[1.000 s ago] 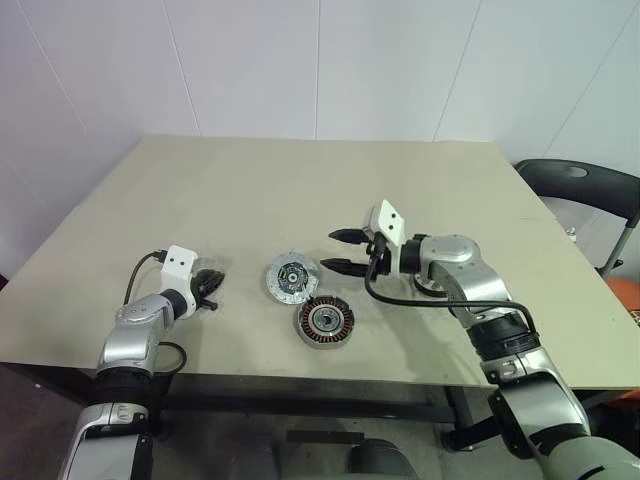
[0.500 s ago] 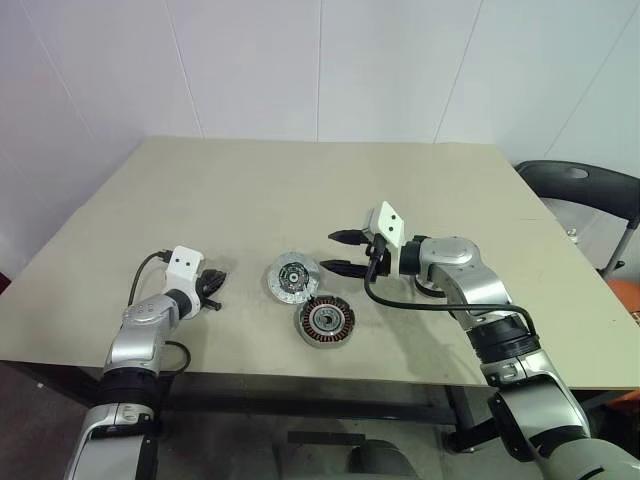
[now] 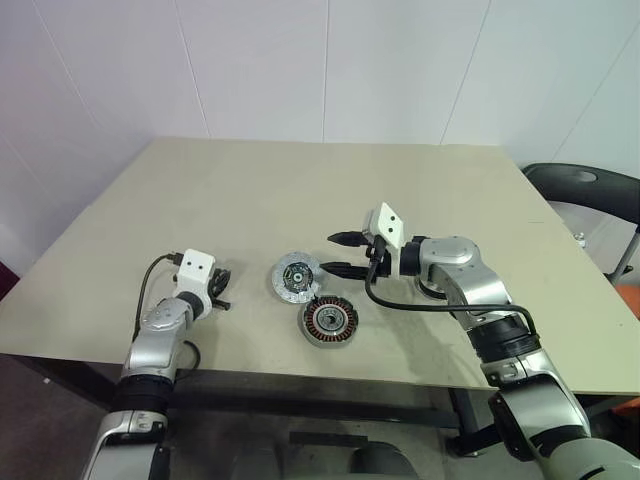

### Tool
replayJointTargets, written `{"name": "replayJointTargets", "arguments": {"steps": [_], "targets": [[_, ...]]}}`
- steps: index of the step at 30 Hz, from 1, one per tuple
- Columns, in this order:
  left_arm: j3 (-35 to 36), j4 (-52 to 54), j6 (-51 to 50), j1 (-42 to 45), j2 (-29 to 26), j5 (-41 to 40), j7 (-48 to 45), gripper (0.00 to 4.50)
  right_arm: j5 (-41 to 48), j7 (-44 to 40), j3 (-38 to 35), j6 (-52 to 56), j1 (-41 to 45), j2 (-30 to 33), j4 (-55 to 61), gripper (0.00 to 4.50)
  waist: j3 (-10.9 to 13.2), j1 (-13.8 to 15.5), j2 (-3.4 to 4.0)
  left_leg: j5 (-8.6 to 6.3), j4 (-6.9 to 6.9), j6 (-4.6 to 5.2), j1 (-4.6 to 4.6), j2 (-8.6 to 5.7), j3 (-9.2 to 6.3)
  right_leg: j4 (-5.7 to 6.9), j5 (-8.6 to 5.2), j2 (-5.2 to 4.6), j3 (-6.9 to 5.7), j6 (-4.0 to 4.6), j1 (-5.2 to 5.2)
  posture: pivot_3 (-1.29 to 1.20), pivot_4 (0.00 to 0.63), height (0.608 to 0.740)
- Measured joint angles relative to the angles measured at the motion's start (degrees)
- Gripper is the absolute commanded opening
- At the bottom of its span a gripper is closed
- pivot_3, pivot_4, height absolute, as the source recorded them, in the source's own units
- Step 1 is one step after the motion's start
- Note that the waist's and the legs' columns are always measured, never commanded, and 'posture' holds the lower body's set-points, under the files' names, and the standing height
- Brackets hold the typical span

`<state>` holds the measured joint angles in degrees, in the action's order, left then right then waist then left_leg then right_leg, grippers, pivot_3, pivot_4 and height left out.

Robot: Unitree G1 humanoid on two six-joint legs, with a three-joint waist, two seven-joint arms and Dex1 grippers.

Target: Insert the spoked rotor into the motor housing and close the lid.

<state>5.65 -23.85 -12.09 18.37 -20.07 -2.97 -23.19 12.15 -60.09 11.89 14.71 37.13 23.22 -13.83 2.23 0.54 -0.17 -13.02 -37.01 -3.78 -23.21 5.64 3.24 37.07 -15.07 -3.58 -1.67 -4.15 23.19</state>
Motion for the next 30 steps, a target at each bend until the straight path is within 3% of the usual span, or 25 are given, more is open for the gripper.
{"name": "replayJointTargets", "arguments": {"steps": [2,13,22,30], "targets": [[0.03,-0.41,0.51,-0.07,0.13,-0.03,0.15,0.71,-0.17,-0.07,0.07,-0.02,0.45,-0.11,-0.11,3.07,-0.07,-0.01,0.07,0.0,0.01,0.0,0.04,0.0,0.0,0.0,-0.02,0.0,0.0,-0.03,-0.02,0.0,0.0,0.74],[2.0,-5.3,6.61,0.7,0.28,-0.07,1.36,4.21,-0.8,-0.57,0.21,-0.05,0.72,-0.49,-1.07,3.07,-0.2,0.32,0.27,0.0,0.05,0.0,-0.01,-0.04,0.0,-0.09,-0.04,-0.03,-0.01,-0.06,-0.02,0.0,0.0,0.74],[2.08,-8.9,10.49,1.81,0.43,-0.09,-0.34,4.21,-1.07,-0.55,0.21,-0.04,0.62,-0.49,-1.07,3.07,-0.21,0.51,0.28,-0.01,0.03,-0.02,-0.02,-0.11,-0.01,-0.13,-0.08,-0.12,-0.02,-0.12,-0.07,0.0,0.0,0.74],[2.81,-11.95,5.17,6.12,2.18,-3.56,-6.82,4.21,-1.28,-0.52,0.43,0.01,0.54,-1.16,-1.06,3.07,-0.24,2.32,0.4,-0.02,0.07,0.0,-0.22,-0.27,-0.16,-0.49,-0.04,-0.11,-0.01,-0.06,-0.11,0.0,0.0,0.74]]}}
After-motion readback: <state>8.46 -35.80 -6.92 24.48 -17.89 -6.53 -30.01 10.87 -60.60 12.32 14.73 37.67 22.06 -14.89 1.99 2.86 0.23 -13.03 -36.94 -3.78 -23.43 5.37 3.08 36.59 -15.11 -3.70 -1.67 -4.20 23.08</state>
